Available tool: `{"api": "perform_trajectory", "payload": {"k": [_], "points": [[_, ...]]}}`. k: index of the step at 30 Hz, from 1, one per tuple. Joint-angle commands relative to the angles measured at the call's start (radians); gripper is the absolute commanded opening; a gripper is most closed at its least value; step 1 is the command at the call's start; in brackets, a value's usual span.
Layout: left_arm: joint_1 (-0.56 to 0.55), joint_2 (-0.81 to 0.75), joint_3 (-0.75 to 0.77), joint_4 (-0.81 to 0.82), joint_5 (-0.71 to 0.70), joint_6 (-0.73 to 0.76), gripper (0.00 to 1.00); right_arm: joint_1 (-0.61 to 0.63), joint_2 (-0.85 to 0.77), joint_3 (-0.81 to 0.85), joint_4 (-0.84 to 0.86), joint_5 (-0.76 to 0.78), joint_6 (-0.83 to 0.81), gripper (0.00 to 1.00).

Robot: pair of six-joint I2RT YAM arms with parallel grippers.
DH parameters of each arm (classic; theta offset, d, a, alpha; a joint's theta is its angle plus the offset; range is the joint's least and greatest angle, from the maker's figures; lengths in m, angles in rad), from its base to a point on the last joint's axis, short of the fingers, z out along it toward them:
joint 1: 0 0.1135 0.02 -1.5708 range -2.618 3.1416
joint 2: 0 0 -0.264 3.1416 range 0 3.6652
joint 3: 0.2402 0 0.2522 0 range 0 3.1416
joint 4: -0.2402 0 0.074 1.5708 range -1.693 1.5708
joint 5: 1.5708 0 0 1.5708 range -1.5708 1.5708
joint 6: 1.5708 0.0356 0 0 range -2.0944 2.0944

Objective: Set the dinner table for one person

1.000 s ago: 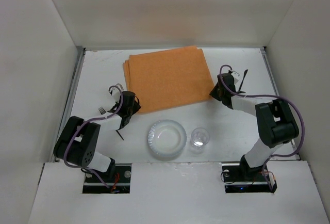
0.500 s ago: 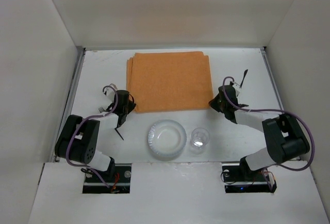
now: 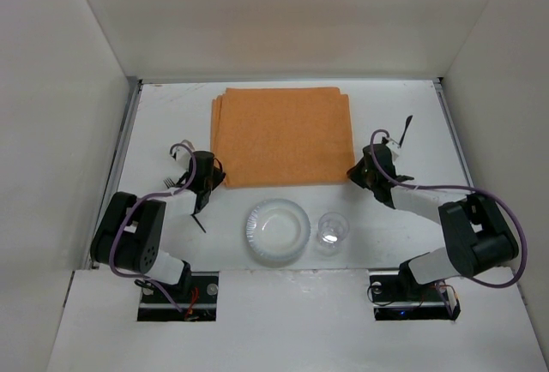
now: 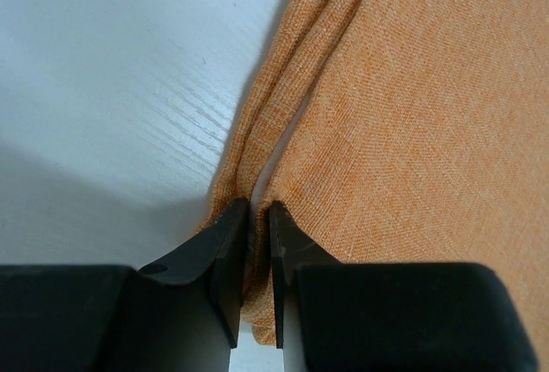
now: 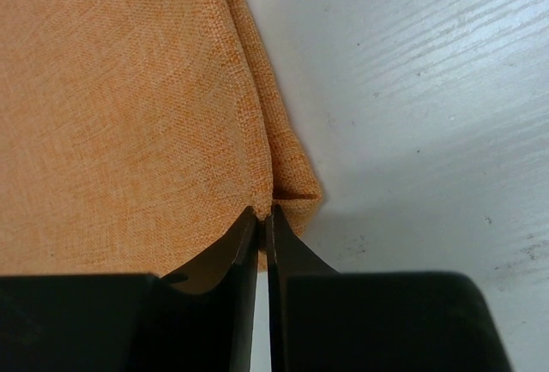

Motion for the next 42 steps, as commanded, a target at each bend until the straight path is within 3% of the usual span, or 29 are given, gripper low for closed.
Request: {"api": "perform_trajectory", "payload": {"k": [1,10,12,13,17,20,24,26,28,29,31,33,35,38,42], "points": [[0.004,-0.033,-0.047,-0.046,-0.023,0.002,0.12,-0.018,-0.006,0.044,0.025,0.036,-0.021,0.13],[-0.004,-0.088,-0.064,-0.065,-0.027,0.013,0.18,-0.033,-0.003,0.067,0.01,0.045,-0.038,0.14],[-0.004,-0.096,-0.063,-0.066,-0.027,0.019,0.23,-0.033,-0.011,0.052,0.01,0.046,-0.035,0.16],[-0.002,-0.1,-0.061,-0.068,-0.027,0.022,0.26,-0.033,-0.02,0.043,0.01,0.05,-0.035,0.2],[-0.007,-0.197,-0.06,-0.107,-0.058,0.039,0.43,-0.022,-0.107,0.033,-0.042,0.105,-0.08,0.56],[-0.03,-0.313,-0.052,-0.149,-0.102,0.069,0.53,0.039,-0.221,0.056,-0.142,0.187,-0.136,0.64],[-0.091,-0.452,-0.057,-0.143,-0.171,0.121,0.54,0.195,-0.373,0.11,-0.336,0.258,-0.207,0.62],[-0.133,-0.472,-0.055,-0.12,-0.182,0.154,0.47,0.293,-0.429,0.139,-0.473,0.277,-0.212,0.5],[-0.177,-0.46,-0.057,-0.068,-0.176,0.19,0.34,0.378,-0.474,0.159,-0.62,0.304,-0.187,0.29],[-0.2,-0.444,-0.06,-0.036,-0.174,0.206,0.3,0.418,-0.492,0.168,-0.701,0.316,-0.161,0.25],[-0.235,-0.411,-0.063,0.013,-0.174,0.223,0.26,0.499,-0.523,0.185,-0.856,0.347,-0.091,0.3],[-0.255,-0.38,-0.063,0.05,-0.173,0.226,0.25,0.57,-0.542,0.205,-0.979,0.379,-0.028,0.48],[-0.272,-0.351,-0.067,0.098,-0.17,0.227,0.26,0.623,-0.539,0.214,-1.053,0.384,0.017,0.55],[-0.285,-0.332,-0.077,0.126,-0.165,0.227,0.29,0.653,-0.484,0.199,-1.076,0.372,0.035,0.58],[-0.283,-0.354,-0.109,0.126,-0.165,0.223,0.33,0.662,-0.436,0.158,-0.997,0.347,0.045,0.54]]}}
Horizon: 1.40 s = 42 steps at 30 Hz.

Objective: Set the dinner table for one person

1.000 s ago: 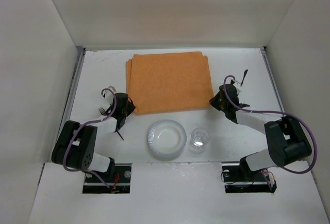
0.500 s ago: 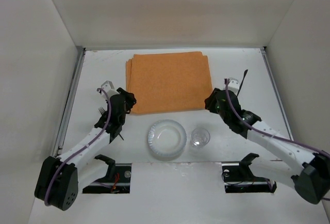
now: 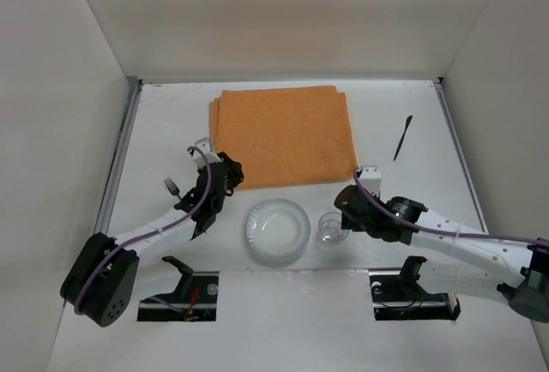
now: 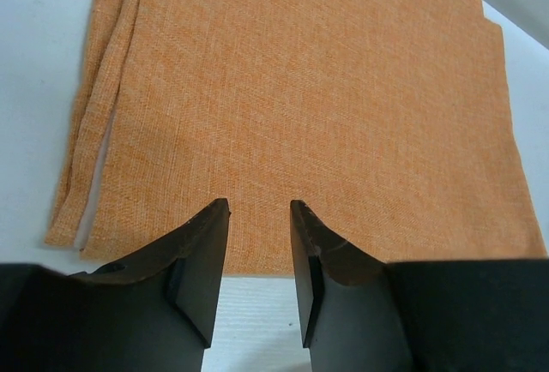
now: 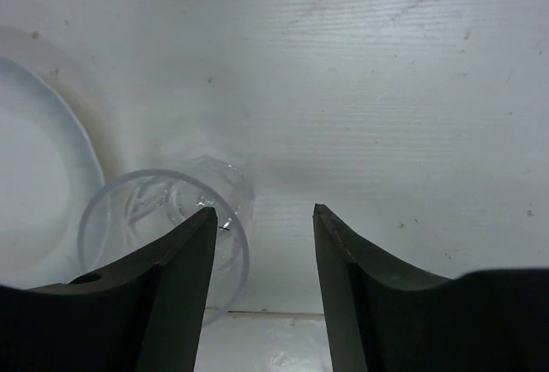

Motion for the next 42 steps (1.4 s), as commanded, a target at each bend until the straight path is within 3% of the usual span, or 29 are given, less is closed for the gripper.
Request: {"api": "perform_trajectory", "payload": {"k": [1,3,8,10,14,16,18,23,31,42], "points": [[0.003,-0.033,-0.033,0.072,-0.017,0.015,0.33,0.009,0.019,-0.018,0.019,-0.004,0.036,0.51],[0.009,-0.041,-0.041,0.072,-0.017,0.015,0.33,-0.003,0.028,-0.047,0.091,-0.046,0.028,0.45],[0.006,-0.036,-0.043,0.079,-0.017,0.013,0.34,-0.06,0.019,-0.087,0.187,-0.075,0.016,0.13],[0.005,-0.027,-0.044,0.089,-0.017,0.013,0.34,-0.063,-0.01,-0.062,0.182,-0.065,0.001,0.07],[0.008,-0.005,-0.044,0.102,-0.017,0.009,0.37,-0.118,-0.079,0.072,0.156,-0.009,-0.076,0.08],[0.008,0.012,-0.041,0.112,-0.017,0.009,0.37,-0.202,-0.049,0.144,0.232,-0.012,-0.173,0.09],[0.003,0.03,-0.038,0.119,-0.008,0.007,0.38,-0.315,0.051,0.222,0.372,-0.055,-0.295,0.09],[0.014,0.045,-0.046,0.127,-0.002,0.007,0.38,-0.533,0.394,0.489,0.567,-0.192,-0.415,0.1],[0.051,0.03,-0.066,0.129,0.005,0.007,0.39,-0.667,0.91,1.029,0.461,-0.216,-0.492,0.1],[0.066,0.042,-0.069,0.139,0.002,0.004,0.39,-0.709,1.2,1.292,0.369,-0.261,-0.493,0.1]]}}
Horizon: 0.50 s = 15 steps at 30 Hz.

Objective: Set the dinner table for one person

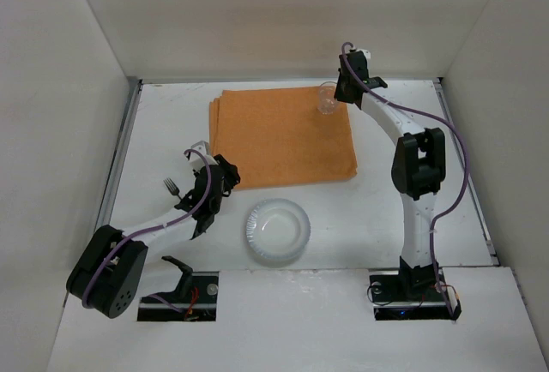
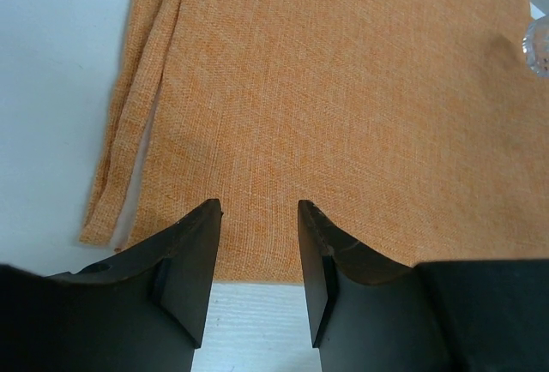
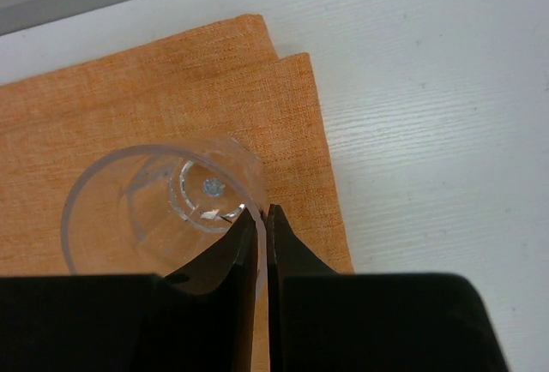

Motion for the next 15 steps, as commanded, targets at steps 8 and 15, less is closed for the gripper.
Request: {"api": "perform_trajectory", "payload": {"k": [8,15], "points": [[0.023,-0.006,-0.011,0.061,-0.004,-0.002,0.39,0.002,0.083,0.119,-0.028,0.0,-0.007,0.12],[0.03,-0.005,-0.011,0.061,-0.006,-0.004,0.39,0.002,0.121,0.175,-0.058,0.029,-0.021,0.23]]}}
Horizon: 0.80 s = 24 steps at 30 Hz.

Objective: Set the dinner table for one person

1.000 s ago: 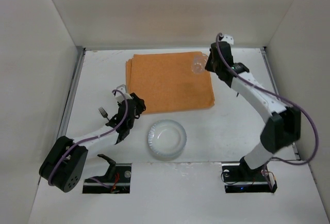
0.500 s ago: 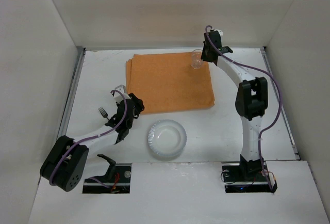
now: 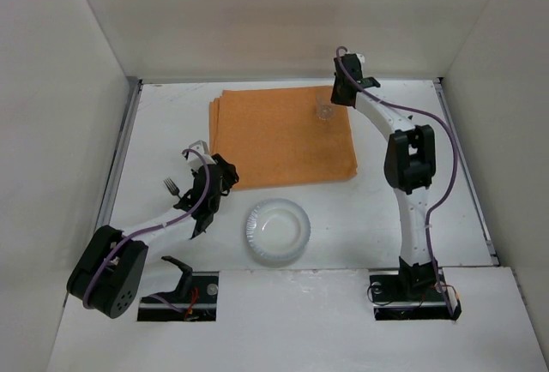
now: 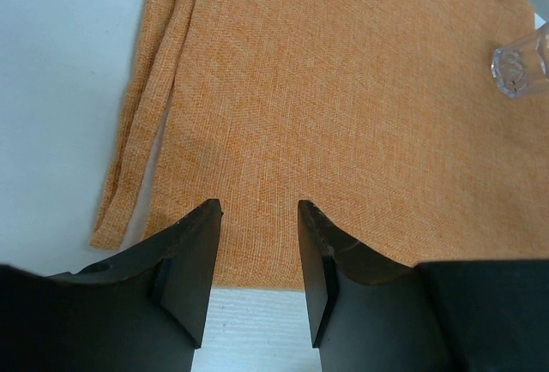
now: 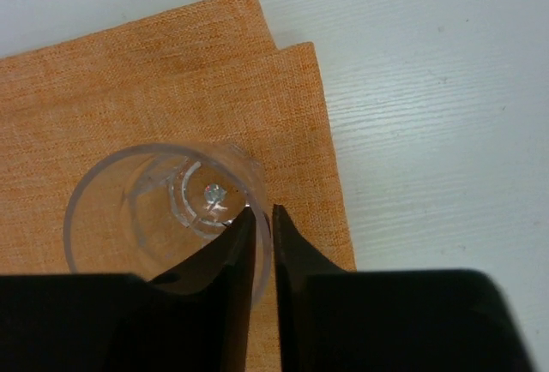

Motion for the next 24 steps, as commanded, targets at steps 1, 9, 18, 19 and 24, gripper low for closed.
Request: {"api": "perform_trajectory", "payload": {"k": [1,9,18,19,24], "points": [[0.013,-0.005,-0.012,0.06,-0.007,-0.002,0.39,0.003,-0.01,0.063,0.005,0.018,-0.013,0.31],[0.03,-0.038,-0.029,0.06,-0.018,-0.002,0.38,0.01,-0.289,-0.138,0.092,0.012,-0.014,0.58],[0.013,-0.172,-0.067,0.06,-0.075,0.015,0.22,0.252,-0.884,-1.076,0.594,-0.066,0.116,0.59],[0.01,-0.193,-0.073,0.06,-0.082,0.017,0.22,0.291,-0.93,-1.159,0.624,-0.08,0.128,0.58],[-0.007,-0.209,-0.077,0.074,-0.084,0.023,0.24,0.441,-1.093,-1.434,0.689,-0.126,0.28,0.59]]}}
